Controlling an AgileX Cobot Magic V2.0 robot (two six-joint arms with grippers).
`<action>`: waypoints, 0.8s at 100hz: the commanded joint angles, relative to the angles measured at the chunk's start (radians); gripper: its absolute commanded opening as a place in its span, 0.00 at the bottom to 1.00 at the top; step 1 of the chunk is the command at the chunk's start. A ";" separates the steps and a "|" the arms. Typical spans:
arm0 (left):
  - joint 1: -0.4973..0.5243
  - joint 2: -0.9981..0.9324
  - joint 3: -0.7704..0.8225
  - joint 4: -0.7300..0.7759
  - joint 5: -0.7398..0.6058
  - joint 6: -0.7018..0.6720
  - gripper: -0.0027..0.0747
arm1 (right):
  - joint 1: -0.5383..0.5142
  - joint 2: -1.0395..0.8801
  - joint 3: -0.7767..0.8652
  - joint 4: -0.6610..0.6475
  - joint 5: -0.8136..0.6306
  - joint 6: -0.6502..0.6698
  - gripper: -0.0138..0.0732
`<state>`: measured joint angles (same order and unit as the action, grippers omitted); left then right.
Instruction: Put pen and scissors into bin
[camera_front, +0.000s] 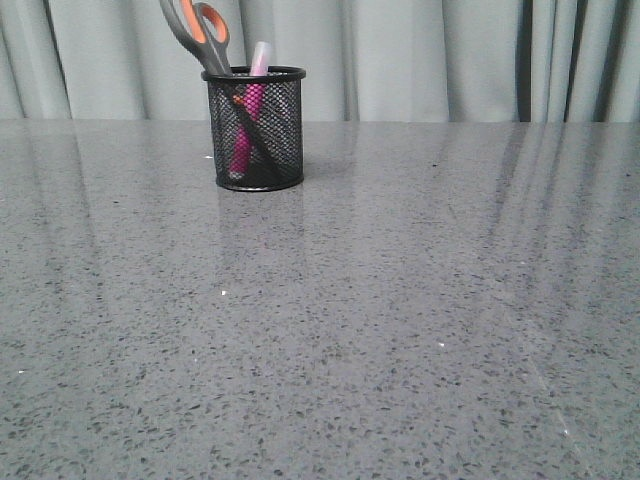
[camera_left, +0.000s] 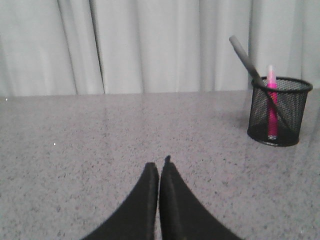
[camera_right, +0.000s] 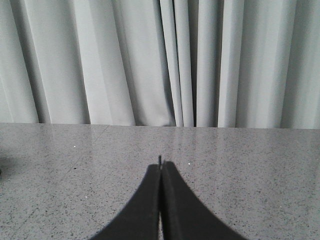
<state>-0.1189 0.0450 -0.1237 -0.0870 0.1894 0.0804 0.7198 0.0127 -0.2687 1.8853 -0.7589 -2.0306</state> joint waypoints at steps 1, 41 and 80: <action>0.003 -0.006 0.012 0.030 -0.090 -0.032 0.01 | -0.007 0.013 -0.024 -0.027 0.034 -0.005 0.07; 0.003 -0.075 0.151 0.087 -0.137 -0.115 0.01 | -0.007 0.013 -0.024 -0.027 0.036 -0.005 0.07; 0.005 -0.075 0.149 0.014 -0.131 -0.107 0.01 | -0.007 0.013 -0.024 -0.027 0.036 -0.005 0.07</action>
<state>-0.1150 -0.0019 0.0020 -0.0617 0.1378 -0.0180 0.7198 0.0127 -0.2687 1.8853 -0.7589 -2.0306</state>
